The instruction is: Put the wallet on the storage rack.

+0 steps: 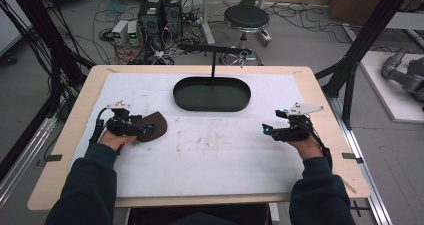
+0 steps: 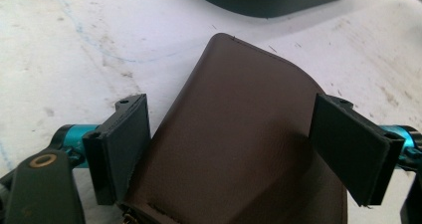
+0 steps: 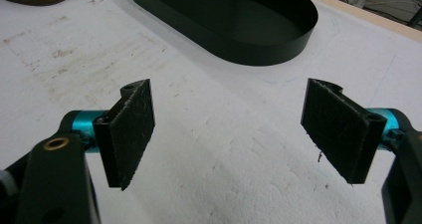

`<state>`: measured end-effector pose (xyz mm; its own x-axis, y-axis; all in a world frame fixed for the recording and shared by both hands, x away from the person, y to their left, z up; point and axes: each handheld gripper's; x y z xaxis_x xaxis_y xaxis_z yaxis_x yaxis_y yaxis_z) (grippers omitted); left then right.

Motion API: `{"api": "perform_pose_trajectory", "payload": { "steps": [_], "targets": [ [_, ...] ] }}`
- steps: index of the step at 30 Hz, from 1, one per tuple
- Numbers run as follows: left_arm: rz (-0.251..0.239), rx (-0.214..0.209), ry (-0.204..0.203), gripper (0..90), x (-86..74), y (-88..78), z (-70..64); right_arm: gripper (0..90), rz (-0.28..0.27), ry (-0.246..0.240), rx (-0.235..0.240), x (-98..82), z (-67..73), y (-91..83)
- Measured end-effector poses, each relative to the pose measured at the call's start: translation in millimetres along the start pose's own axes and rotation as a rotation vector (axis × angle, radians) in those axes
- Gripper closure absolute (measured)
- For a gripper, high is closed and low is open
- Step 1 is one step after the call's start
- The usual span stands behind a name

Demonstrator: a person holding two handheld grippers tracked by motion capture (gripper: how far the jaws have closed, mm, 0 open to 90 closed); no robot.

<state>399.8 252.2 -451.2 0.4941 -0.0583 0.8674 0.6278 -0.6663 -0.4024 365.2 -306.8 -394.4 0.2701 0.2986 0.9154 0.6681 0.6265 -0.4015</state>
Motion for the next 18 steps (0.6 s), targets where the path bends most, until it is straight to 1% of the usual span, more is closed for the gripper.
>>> {"api": "perform_pose_trajectory", "payload": {
  "steps": [4,6,9,12,14,15,16,17,18],
  "targets": [
    [0.004,0.010,0.007,18.7,-0.6,-0.1,-2.0,21.5,0.000,0.001,-0.003,-0.2,-0.6,0.1],
    [-0.002,0.022,0.030,19.9,-0.8,-0.6,-4.3,21.5,0.004,0.003,-0.007,-0.3,-0.5,-0.1],
    [-0.020,0.050,0.042,22.4,-2.0,-2.6,-8.5,21.5,0.003,0.005,-0.007,-0.5,0.9,-1.5],
    [-0.034,0.080,0.055,27.0,-1.1,-5.1,-11.6,21.6,-0.002,0.004,-0.010,-0.4,1.5,-3.2],
    [-0.061,0.108,0.065,36.8,-0.6,-9.5,-11.8,21.6,-0.007,0.003,-0.011,0.2,1.2,-3.9],
    [-0.080,0.119,0.064,49.8,-1.5,-12.2,-10.8,21.6,-0.008,0.006,-0.015,0.6,1.2,-3.7],
    [-0.082,0.123,0.057,49.8,-2.1,-14.0,-9.4,21.6,-0.008,0.006,-0.015,0.6,1.2,-3.7],
    [-0.087,0.123,0.053,54.4,-2.7,-15.0,-8.5,21.6,-0.007,0.004,-0.013,0.4,0.5,-2.6],
    [-0.086,0.119,0.053,54.7,-2.8,-15.7,-8.1,21.6,-0.005,0.008,-0.014,0.3,0.4,-1.9]
  ]
}}
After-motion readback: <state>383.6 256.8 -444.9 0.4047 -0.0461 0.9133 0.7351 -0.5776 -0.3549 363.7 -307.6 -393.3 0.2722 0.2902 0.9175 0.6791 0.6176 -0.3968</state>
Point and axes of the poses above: each handheld gripper's, and its own axes: y roughly forward along the jaws, x roughly out of its top, z roughly to its left, and after that the axes turned 10 degrees about -z, right-handed
